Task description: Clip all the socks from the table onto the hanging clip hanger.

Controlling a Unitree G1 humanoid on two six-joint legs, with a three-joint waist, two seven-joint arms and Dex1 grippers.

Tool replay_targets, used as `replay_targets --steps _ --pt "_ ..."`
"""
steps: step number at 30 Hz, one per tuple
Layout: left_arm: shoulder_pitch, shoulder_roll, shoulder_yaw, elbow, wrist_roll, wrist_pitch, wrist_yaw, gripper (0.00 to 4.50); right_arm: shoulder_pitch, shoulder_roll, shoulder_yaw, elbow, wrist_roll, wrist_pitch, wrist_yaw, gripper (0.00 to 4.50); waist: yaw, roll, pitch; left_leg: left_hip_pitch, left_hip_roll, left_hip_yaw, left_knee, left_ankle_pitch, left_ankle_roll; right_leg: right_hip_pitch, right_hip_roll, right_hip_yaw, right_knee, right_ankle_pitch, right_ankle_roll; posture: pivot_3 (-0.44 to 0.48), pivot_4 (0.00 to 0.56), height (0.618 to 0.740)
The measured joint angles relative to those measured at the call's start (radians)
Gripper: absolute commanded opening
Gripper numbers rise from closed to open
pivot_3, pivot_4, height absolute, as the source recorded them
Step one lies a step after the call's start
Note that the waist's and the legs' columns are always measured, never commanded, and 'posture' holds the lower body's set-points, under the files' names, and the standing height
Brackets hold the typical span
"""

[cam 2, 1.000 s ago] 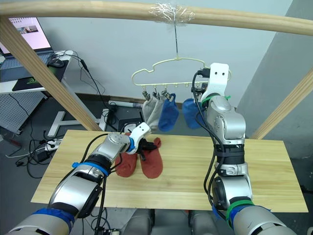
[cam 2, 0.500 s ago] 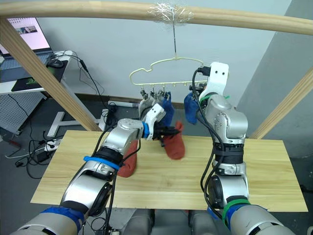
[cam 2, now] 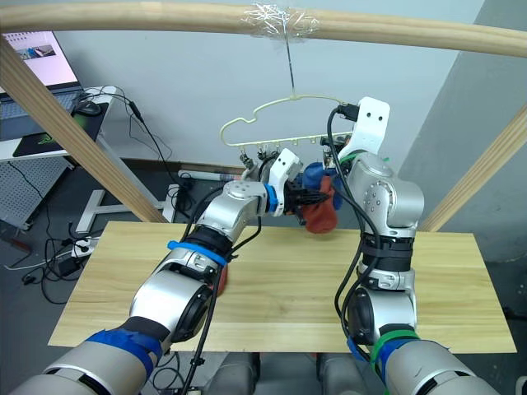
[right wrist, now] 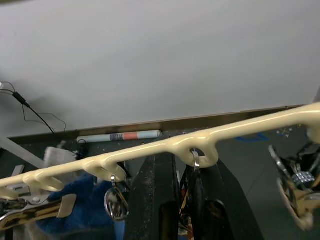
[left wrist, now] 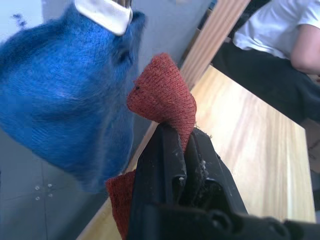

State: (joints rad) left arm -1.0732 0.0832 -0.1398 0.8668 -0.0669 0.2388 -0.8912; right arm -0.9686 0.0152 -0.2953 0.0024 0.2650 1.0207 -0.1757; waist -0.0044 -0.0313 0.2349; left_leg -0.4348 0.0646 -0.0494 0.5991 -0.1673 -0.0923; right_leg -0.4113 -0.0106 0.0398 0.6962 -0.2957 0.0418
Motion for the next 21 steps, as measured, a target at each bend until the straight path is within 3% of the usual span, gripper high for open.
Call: replay_targets --steps 9,21 --pt "-0.079 -0.035 0.042 0.110 -0.003 -0.071 0.044 0.02 0.000 0.001 0.001 -0.026 0.003 0.036 -0.001 0.00 -0.001 0.000 0.000 0.000 0.000 0.000 0.000 0.000 0.000 0.000 0.000 0.000 0.000 0.000 0.000 0.073 0.191 0.740" --pt "-0.100 -0.042 0.070 0.127 -0.012 -0.072 0.043 0.02 0.001 0.005 0.003 -0.028 0.003 0.036 -0.001 0.00 -0.001 0.000 0.000 0.000 0.000 0.000 0.000 0.000 0.000 0.000 0.000 0.000 -0.001 0.000 0.000 0.074 0.194 0.740"
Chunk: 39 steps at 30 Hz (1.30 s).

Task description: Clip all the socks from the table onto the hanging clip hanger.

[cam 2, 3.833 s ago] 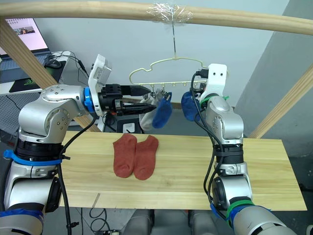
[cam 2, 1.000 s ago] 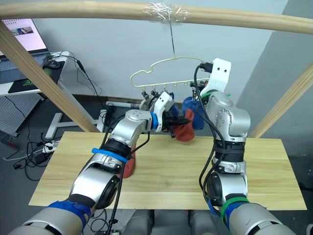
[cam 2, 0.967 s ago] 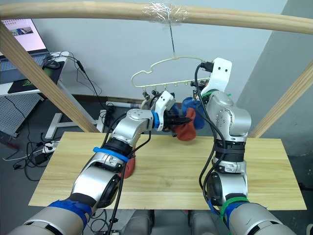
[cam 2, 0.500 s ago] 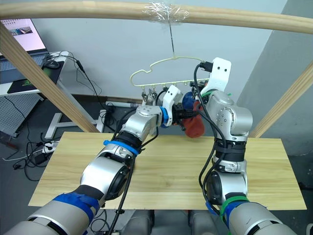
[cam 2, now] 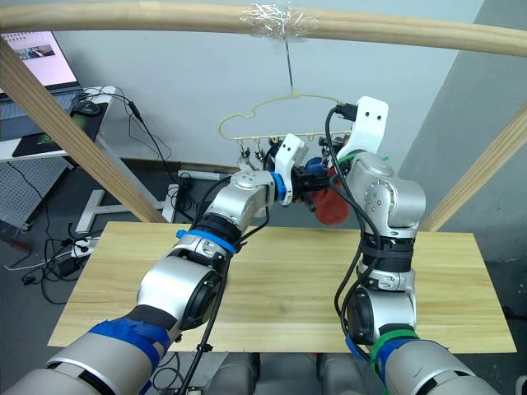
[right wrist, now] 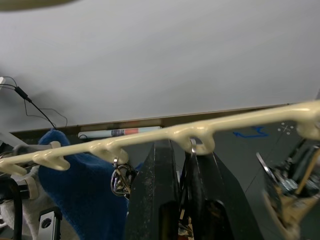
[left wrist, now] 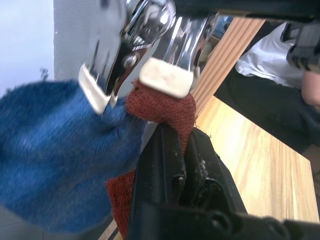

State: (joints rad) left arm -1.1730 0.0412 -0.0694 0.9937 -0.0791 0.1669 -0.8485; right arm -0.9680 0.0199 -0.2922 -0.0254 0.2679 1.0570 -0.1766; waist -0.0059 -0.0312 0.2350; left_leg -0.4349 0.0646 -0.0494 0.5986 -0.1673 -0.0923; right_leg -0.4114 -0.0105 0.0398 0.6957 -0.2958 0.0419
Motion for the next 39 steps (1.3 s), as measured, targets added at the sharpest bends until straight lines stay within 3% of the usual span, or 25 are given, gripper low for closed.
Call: replay_targets --steps 5,14,16,28,39 --pt "-0.005 -0.009 0.016 0.000 -0.017 0.006 -0.008 0.02 0.000 0.001 0.000 0.000 0.000 0.000 0.000 0.00 0.000 0.000 0.000 0.000 0.000 0.000 0.000 0.000 0.000 0.000 0.000 0.000 0.000 0.000 0.000 0.074 0.194 0.740" --pt "-0.008 -0.009 0.018 -0.005 -0.025 0.019 -0.022 0.00 0.005 0.001 0.001 -0.015 0.000 0.002 0.000 2.99 0.000 0.000 0.000 0.000 0.000 0.000 0.000 0.000 0.000 0.000 0.000 0.000 0.000 0.000 0.000 0.071 0.197 0.740" --pt "-0.008 -0.008 0.017 -0.009 -0.027 0.022 -0.035 0.00 0.016 0.001 0.002 -0.026 0.000 0.013 0.001 2.99 0.000 0.000 0.000 0.000 0.000 0.000 0.000 0.000 0.000 0.000 0.000 0.000 0.000 0.000 0.000 0.071 0.197 0.740" --pt "0.060 0.026 -0.040 -0.121 -0.008 0.048 -0.085 3.55 0.117 -0.001 0.034 -0.190 0.030 0.173 0.026 3.04 -0.003 0.000 0.000 0.000 0.000 0.000 0.000 0.000 0.000 0.000 0.000 0.000 0.000 0.000 0.000 0.051 0.201 0.740" --pt "0.258 0.148 -0.076 -0.467 -0.042 0.181 -0.197 3.55 0.212 -0.021 0.066 -0.369 0.029 0.263 0.053 3.04 -0.015 0.000 0.000 0.000 0.000 0.000 0.000 0.000 0.000 0.000 0.000 0.000 0.001 0.000 0.000 0.032 0.187 0.740"
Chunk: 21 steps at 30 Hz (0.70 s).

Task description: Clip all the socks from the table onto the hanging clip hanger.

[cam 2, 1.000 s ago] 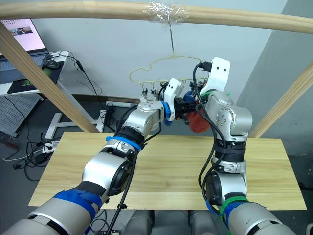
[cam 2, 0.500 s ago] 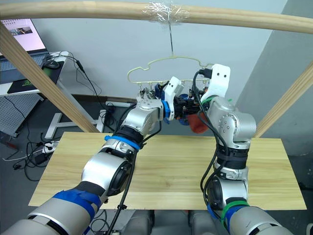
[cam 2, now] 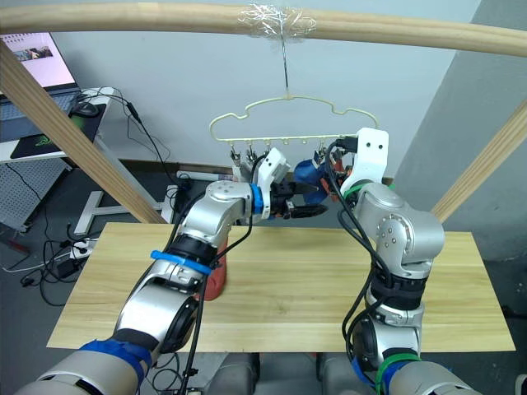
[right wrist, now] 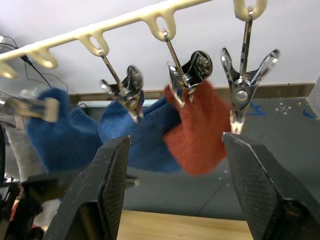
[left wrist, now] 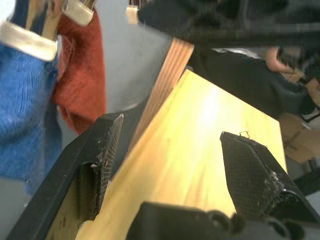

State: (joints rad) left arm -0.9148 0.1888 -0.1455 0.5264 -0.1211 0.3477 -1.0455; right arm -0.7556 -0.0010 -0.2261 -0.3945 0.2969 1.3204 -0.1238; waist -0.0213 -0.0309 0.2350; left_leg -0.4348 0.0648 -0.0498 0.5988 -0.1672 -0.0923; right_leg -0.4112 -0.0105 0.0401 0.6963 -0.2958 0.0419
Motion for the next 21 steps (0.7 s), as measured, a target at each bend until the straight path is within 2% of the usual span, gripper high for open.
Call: replay_targets --steps 6,12,21 --pt "0.078 0.099 0.013 -0.209 -0.081 0.099 -0.056 3.55 0.115 -0.077 0.066 -0.106 -0.008 -0.056 0.044 3.04 -0.007 0.000 0.000 0.000 0.000 0.000 0.000 0.000 0.000 0.000 0.000 0.000 0.000 0.000 0.000 0.043 0.174 0.740" --pt "0.133 0.197 0.034 -0.363 -0.160 0.178 -0.092 3.55 0.195 -0.058 0.087 -0.170 -0.040 -0.133 0.029 3.04 -0.008 0.000 0.000 0.001 0.000 0.000 0.001 0.000 0.000 0.000 0.000 0.000 0.001 0.000 0.000 0.039 0.160 0.740" --pt "0.139 0.297 0.074 -0.419 -0.267 0.253 -0.128 3.55 0.198 -0.009 0.104 -0.159 -0.080 -0.224 -0.007 3.04 -0.008 0.000 -0.001 0.000 0.000 0.000 0.004 0.000 0.000 0.001 0.000 0.000 0.002 0.000 0.000 0.049 0.142 0.740"
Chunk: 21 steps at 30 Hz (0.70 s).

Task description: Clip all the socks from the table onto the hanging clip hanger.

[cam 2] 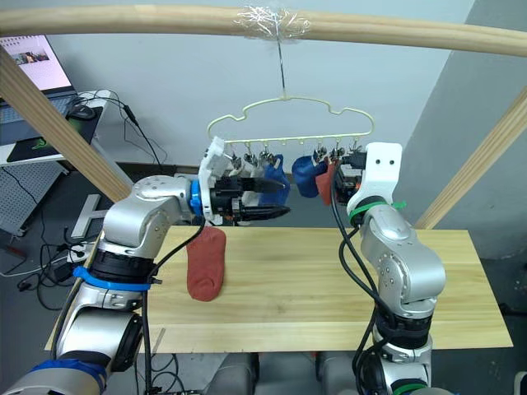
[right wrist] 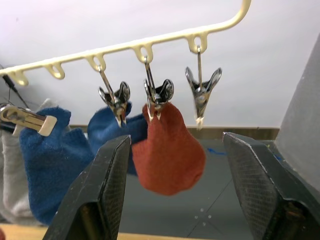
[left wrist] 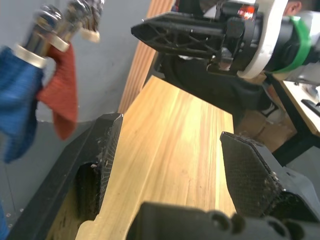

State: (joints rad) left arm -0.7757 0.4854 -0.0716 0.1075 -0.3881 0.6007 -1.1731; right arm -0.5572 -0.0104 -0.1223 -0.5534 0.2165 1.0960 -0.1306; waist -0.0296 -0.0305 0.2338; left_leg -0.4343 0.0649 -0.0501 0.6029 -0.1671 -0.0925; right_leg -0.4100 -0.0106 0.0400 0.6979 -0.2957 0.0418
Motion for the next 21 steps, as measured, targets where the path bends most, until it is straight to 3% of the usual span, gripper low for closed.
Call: replay_targets --steps 11,21 --pt "-0.073 0.017 0.077 -0.019 -0.111 0.074 0.046 3.55 0.000 0.033 0.006 0.039 -0.019 -0.035 -0.008 3.04 0.001 0.000 -0.002 0.000 0.000 0.000 0.001 0.000 0.000 0.000 0.000 0.000 0.001 0.000 0.000 0.065 0.132 0.740" --pt "-0.095 0.017 0.079 -0.020 -0.122 0.086 0.084 3.55 -0.011 0.039 0.004 0.059 -0.019 -0.040 -0.007 3.04 0.002 0.000 -0.002 0.000 0.000 0.000 0.002 0.000 0.000 0.000 0.000 0.000 0.001 0.000 0.000 0.072 0.135 0.740"
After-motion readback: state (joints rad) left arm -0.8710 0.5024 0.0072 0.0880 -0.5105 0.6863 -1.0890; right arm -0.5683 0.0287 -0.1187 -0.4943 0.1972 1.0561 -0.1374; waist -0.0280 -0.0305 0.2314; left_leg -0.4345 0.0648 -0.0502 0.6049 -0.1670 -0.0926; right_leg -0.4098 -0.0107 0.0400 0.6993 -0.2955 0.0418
